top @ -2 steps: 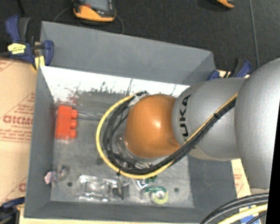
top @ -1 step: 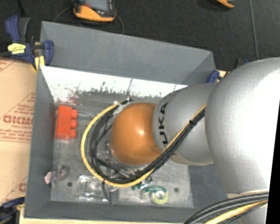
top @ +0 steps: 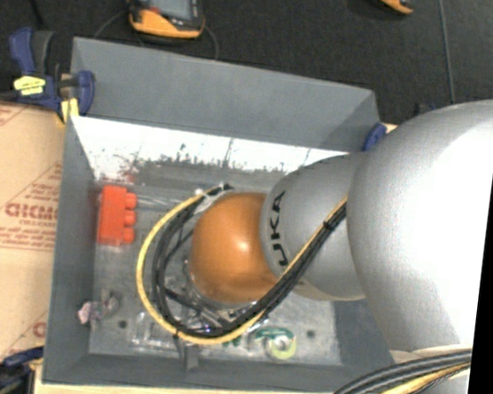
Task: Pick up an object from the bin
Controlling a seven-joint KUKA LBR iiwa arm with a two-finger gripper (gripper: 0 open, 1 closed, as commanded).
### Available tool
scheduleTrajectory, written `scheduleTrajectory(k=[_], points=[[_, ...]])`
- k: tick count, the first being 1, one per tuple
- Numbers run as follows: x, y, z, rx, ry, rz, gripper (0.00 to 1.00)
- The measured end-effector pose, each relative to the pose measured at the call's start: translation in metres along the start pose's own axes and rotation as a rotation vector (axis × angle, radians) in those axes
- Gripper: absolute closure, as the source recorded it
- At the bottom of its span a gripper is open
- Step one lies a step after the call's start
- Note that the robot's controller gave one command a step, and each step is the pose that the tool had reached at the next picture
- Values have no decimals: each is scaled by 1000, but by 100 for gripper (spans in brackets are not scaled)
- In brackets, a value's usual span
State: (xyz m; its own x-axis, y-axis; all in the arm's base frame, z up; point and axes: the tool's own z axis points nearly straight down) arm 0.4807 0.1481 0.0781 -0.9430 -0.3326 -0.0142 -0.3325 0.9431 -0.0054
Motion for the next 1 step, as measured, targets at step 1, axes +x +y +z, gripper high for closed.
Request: scheduleTrajectory(k=[1], points=[[-5,0,-5,-1,-17,5,100]])
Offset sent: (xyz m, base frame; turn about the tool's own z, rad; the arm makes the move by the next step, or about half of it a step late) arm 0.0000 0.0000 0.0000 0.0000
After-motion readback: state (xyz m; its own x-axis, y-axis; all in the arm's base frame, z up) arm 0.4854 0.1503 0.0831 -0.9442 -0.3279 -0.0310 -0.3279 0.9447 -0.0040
